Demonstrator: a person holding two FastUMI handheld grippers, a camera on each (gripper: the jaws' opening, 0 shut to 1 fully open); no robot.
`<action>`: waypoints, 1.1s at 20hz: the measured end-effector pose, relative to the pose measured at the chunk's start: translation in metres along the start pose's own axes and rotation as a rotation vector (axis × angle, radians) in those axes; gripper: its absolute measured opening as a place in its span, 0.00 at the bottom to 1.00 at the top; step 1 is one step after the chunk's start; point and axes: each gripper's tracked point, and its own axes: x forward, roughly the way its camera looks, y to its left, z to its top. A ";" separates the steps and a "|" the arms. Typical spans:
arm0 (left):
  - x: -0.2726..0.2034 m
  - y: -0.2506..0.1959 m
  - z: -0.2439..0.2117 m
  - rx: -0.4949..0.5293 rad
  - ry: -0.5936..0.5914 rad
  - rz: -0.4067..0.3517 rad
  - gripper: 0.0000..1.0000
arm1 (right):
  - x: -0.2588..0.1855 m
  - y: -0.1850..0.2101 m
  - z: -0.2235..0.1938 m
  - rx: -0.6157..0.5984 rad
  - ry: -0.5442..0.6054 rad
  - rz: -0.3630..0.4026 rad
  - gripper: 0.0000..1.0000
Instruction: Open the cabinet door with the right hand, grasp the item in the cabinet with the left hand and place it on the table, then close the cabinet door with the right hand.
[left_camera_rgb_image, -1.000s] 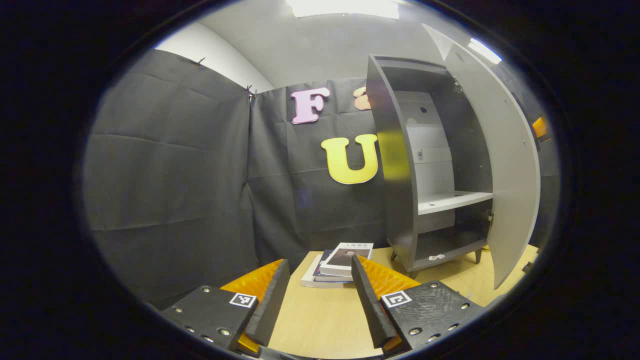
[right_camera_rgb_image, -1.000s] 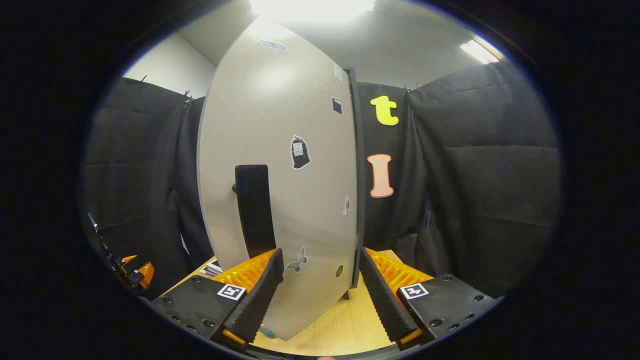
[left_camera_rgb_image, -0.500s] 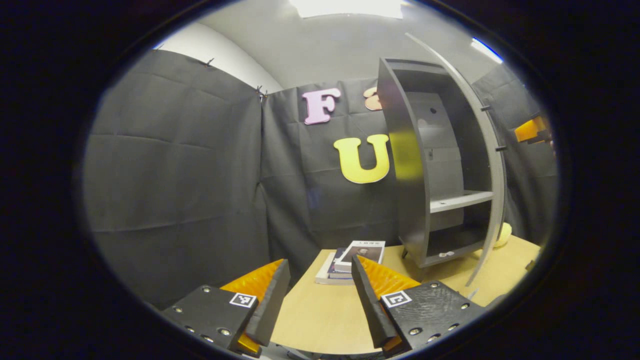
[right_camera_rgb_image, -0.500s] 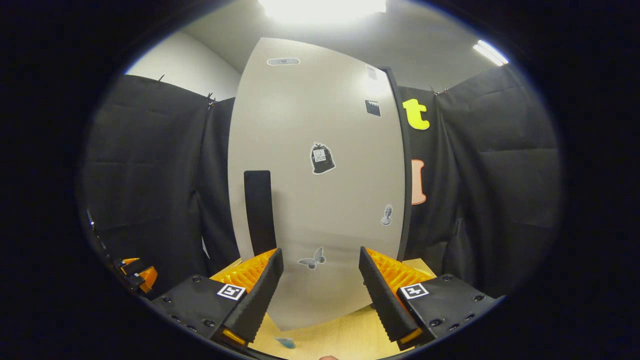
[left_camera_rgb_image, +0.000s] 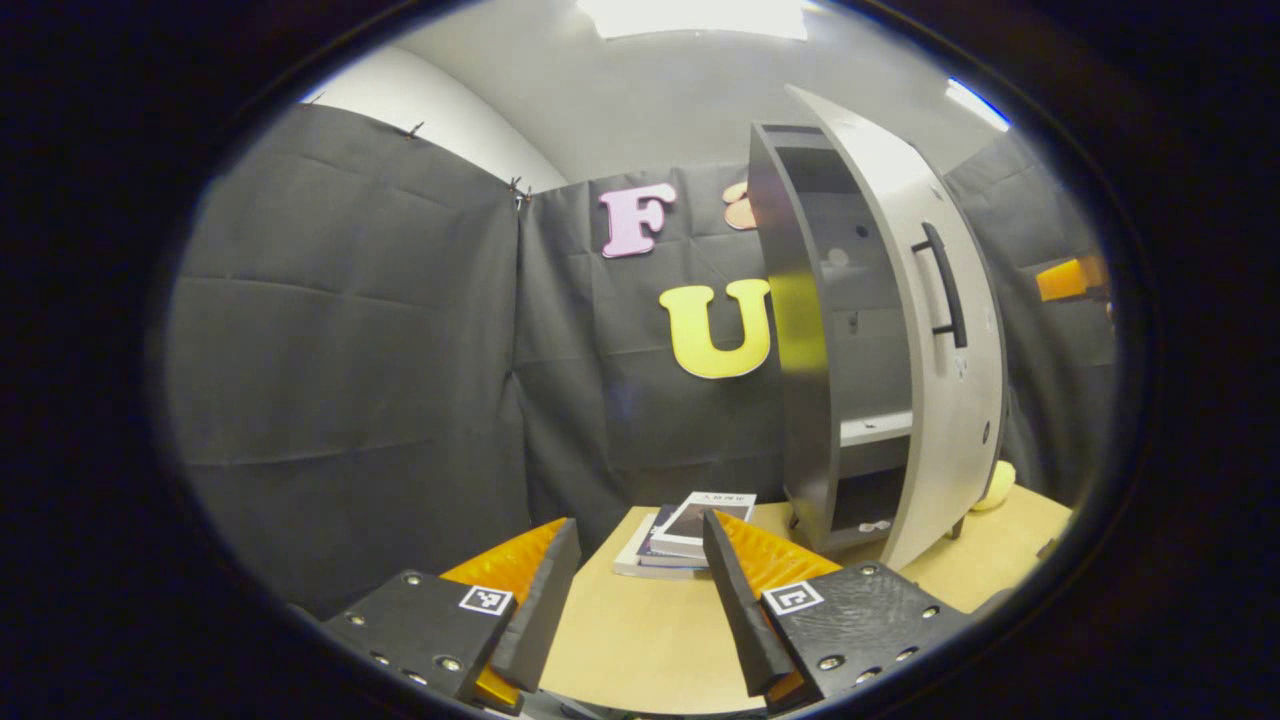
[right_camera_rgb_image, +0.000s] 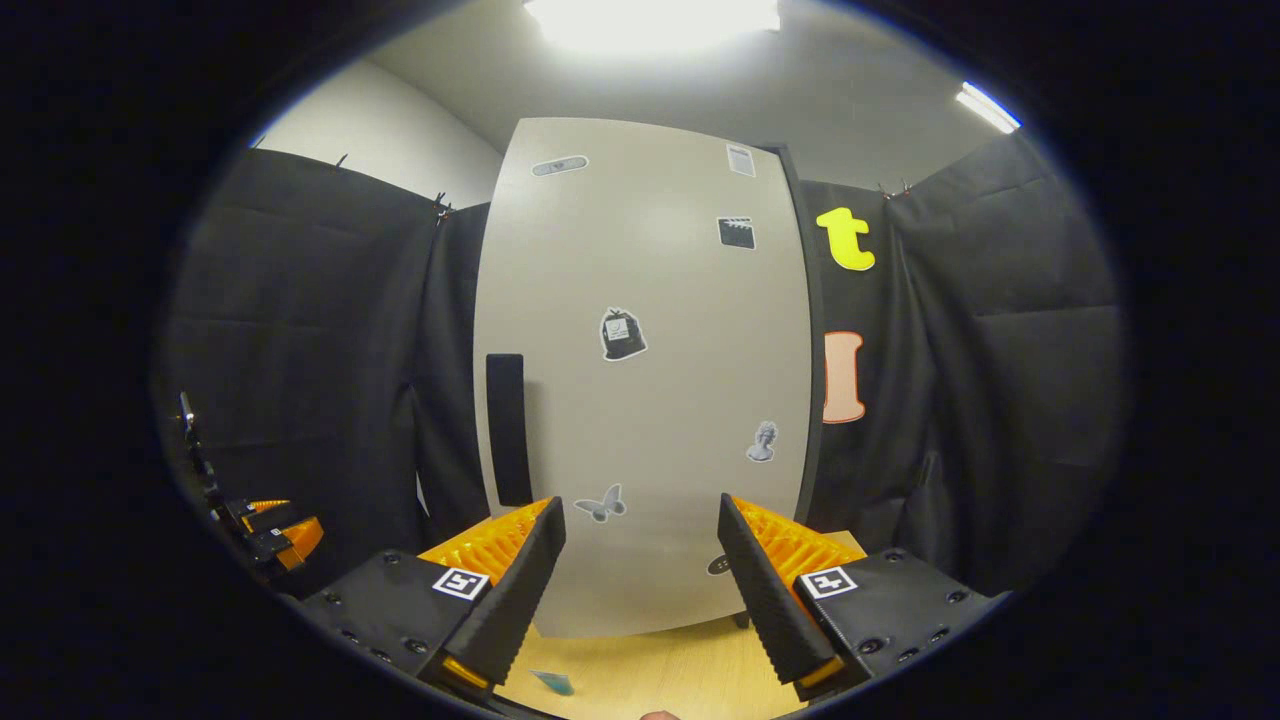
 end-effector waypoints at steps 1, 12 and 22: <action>0.001 -0.008 0.007 -0.007 -0.007 -0.003 0.76 | -0.001 -0.009 0.000 0.001 -0.003 -0.006 0.97; 0.012 -0.107 0.051 -0.001 -0.047 -0.057 0.75 | -0.024 -0.108 -0.010 0.051 -0.007 -0.076 0.97; 0.011 -0.165 0.076 0.012 -0.065 -0.109 0.75 | -0.051 -0.175 -0.020 0.085 -0.031 -0.144 0.92</action>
